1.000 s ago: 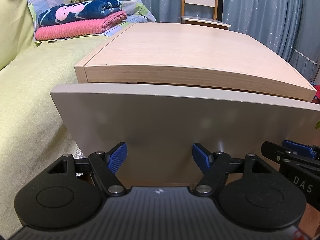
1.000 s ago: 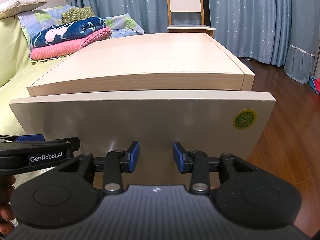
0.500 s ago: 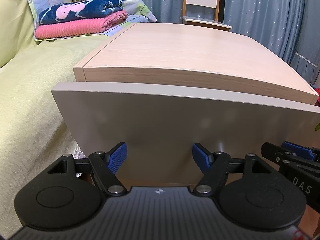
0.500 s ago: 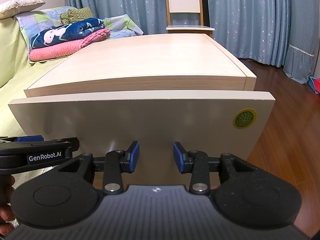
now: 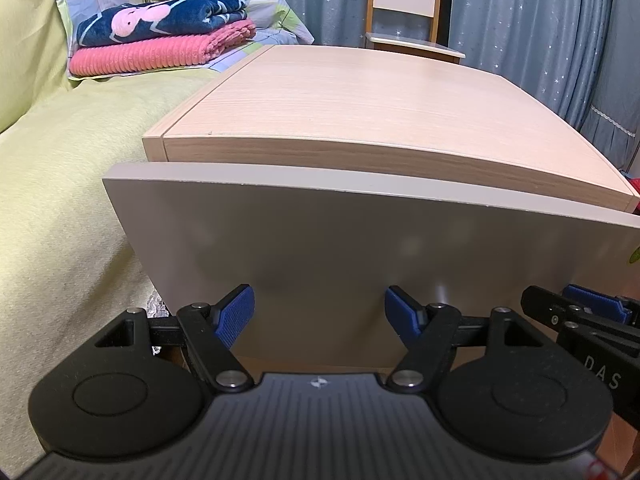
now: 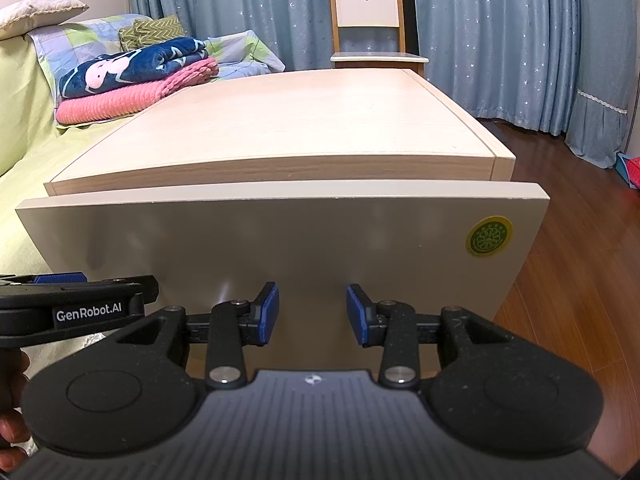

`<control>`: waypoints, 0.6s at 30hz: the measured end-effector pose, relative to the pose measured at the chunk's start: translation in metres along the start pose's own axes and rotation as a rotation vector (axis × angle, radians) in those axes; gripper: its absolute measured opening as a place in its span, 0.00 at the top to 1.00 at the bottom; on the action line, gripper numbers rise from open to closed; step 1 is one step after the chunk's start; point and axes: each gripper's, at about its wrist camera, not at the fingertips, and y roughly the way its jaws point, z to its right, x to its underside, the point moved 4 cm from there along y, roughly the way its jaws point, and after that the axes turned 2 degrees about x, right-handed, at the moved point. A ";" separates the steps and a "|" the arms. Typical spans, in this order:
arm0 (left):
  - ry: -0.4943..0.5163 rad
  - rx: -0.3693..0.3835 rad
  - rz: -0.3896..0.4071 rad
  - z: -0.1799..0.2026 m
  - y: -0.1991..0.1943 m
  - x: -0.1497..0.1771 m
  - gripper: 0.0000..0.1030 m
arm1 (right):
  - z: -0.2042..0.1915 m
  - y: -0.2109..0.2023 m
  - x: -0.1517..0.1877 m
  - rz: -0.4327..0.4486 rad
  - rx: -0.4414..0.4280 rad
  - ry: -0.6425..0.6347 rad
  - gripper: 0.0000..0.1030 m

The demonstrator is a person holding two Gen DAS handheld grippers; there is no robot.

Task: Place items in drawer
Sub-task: 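Press both grippers against the drawer front until it sits flush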

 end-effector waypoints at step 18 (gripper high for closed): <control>-0.010 0.004 0.002 -0.002 0.003 -0.003 0.29 | 0.004 0.010 -0.004 0.004 0.003 0.001 0.67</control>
